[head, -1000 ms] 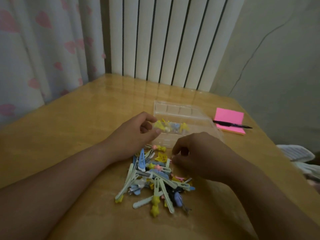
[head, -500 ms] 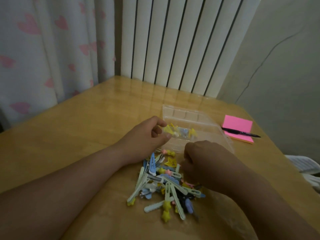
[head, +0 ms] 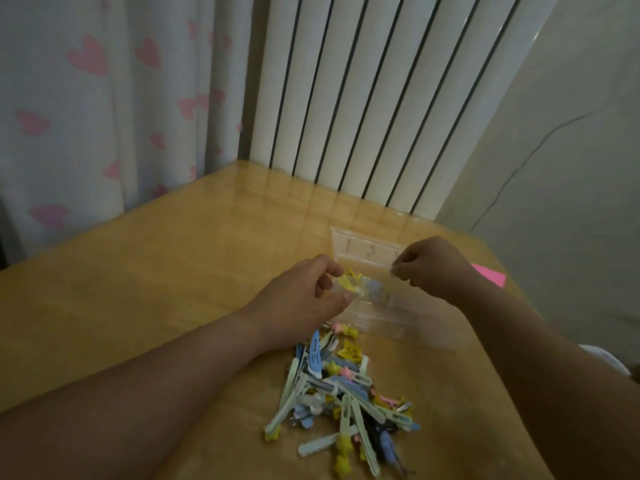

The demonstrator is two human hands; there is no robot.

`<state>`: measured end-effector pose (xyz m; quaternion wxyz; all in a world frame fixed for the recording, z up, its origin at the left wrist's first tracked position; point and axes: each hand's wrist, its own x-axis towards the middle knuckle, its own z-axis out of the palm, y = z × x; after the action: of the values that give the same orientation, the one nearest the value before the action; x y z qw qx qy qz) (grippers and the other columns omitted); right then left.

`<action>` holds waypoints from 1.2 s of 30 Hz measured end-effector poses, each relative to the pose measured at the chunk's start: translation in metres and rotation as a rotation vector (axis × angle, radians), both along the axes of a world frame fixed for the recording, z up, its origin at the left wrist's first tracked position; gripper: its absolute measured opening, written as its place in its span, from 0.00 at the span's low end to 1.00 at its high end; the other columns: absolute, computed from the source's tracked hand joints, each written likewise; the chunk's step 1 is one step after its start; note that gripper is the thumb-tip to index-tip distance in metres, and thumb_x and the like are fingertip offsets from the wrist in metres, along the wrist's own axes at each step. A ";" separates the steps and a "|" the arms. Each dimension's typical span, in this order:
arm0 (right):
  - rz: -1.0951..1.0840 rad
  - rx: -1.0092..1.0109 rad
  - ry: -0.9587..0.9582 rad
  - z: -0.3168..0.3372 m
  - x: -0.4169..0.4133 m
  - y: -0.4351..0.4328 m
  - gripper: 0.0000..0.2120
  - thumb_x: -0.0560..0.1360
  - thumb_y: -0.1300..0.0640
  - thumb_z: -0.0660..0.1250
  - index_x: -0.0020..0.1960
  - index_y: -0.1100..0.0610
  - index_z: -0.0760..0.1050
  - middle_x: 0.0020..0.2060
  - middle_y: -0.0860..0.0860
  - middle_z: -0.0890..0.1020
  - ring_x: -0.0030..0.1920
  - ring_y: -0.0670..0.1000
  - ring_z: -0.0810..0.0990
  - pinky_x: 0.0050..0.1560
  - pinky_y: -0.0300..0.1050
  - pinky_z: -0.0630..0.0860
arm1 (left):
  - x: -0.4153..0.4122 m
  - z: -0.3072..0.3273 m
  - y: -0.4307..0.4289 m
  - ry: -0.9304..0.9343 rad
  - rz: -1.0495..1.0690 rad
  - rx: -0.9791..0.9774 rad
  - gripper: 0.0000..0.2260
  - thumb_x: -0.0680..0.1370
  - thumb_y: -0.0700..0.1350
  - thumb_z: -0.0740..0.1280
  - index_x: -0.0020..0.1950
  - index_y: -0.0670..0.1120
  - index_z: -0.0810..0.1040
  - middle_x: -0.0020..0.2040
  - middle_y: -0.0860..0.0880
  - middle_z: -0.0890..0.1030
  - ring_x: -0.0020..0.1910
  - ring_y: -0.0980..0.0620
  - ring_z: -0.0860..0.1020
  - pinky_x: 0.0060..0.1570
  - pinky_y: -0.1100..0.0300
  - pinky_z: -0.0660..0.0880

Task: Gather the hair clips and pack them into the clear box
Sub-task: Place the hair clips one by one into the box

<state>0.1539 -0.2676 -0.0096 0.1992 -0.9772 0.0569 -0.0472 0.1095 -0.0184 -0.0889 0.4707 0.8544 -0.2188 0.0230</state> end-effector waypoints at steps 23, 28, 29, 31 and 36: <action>0.396 -0.128 -0.074 -0.021 -0.122 0.049 0.11 0.80 0.40 0.68 0.53 0.45 0.85 0.41 0.43 0.86 0.37 0.41 0.83 0.43 0.44 0.83 | -0.003 0.004 -0.002 0.008 0.015 -0.023 0.17 0.82 0.58 0.70 0.68 0.55 0.75 0.53 0.53 0.79 0.52 0.55 0.79 0.55 0.53 0.80; 0.469 -0.324 -0.122 -0.026 -0.124 0.054 0.09 0.80 0.42 0.68 0.53 0.44 0.83 0.44 0.42 0.84 0.43 0.43 0.79 0.41 0.42 0.77 | -0.001 0.003 -0.001 0.006 0.008 -0.034 0.16 0.82 0.57 0.70 0.68 0.56 0.75 0.53 0.52 0.79 0.51 0.56 0.79 0.55 0.54 0.79; 0.474 -0.312 -0.130 -0.025 -0.124 0.054 0.07 0.80 0.43 0.68 0.53 0.44 0.83 0.44 0.42 0.83 0.43 0.44 0.79 0.41 0.42 0.76 | -0.001 0.002 -0.001 0.003 0.008 -0.032 0.16 0.82 0.57 0.70 0.68 0.56 0.75 0.53 0.53 0.79 0.51 0.57 0.79 0.55 0.54 0.79; 0.473 -0.260 -0.120 -0.024 -0.125 0.053 0.06 0.80 0.44 0.68 0.51 0.44 0.82 0.43 0.43 0.83 0.42 0.43 0.79 0.41 0.41 0.77 | -0.001 0.002 -0.001 0.000 0.010 -0.036 0.16 0.81 0.57 0.70 0.68 0.56 0.76 0.54 0.53 0.79 0.52 0.56 0.79 0.55 0.54 0.80; 0.282 0.140 -0.221 -0.012 -0.108 0.028 0.01 0.79 0.50 0.72 0.48 0.46 0.82 0.41 0.43 0.84 0.41 0.41 0.82 0.44 0.42 0.80 | 0.001 -0.001 0.001 0.002 0.005 -0.038 0.17 0.81 0.59 0.70 0.67 0.57 0.75 0.54 0.53 0.79 0.53 0.56 0.79 0.55 0.55 0.80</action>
<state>0.0461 -0.2399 -0.0215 0.2762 -0.9481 -0.0998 -0.1216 0.1109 -0.0173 -0.0900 0.4870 0.8458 -0.2158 0.0277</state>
